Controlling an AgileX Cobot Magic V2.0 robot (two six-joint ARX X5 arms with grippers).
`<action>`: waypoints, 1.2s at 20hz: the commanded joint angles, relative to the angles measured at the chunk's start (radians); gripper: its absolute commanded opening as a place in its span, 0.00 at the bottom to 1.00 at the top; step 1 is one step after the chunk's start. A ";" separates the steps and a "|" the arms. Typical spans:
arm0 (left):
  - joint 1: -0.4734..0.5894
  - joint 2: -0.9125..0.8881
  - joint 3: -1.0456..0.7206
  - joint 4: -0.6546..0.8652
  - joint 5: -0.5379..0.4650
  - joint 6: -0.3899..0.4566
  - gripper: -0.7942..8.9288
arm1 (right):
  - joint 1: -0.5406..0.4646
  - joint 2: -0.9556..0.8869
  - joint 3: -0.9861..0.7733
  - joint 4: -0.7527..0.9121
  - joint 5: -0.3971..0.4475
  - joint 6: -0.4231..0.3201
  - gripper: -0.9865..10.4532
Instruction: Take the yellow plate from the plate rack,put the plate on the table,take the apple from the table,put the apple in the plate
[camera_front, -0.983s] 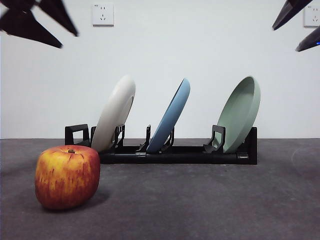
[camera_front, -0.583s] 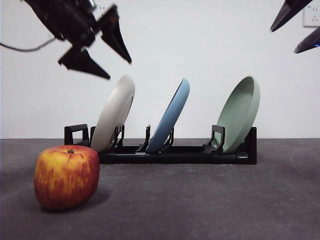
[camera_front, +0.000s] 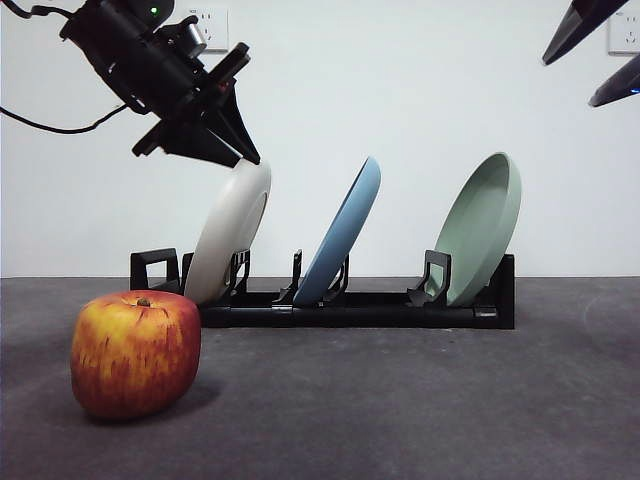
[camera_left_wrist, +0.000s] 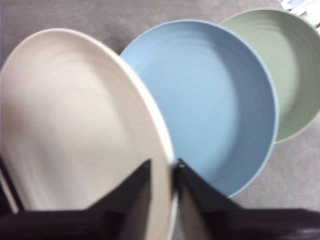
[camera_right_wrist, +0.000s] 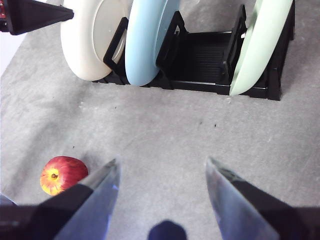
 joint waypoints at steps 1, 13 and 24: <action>0.001 -0.003 0.009 0.002 -0.010 -0.002 0.07 | 0.002 0.002 0.001 0.005 0.003 -0.008 0.33; -0.134 -0.364 0.010 -0.283 -0.017 0.140 0.07 | 0.001 0.002 0.001 0.011 0.026 -0.020 0.33; -0.700 -0.380 0.010 -0.457 -0.525 0.197 0.07 | -0.007 0.001 0.130 0.051 0.213 -0.019 0.33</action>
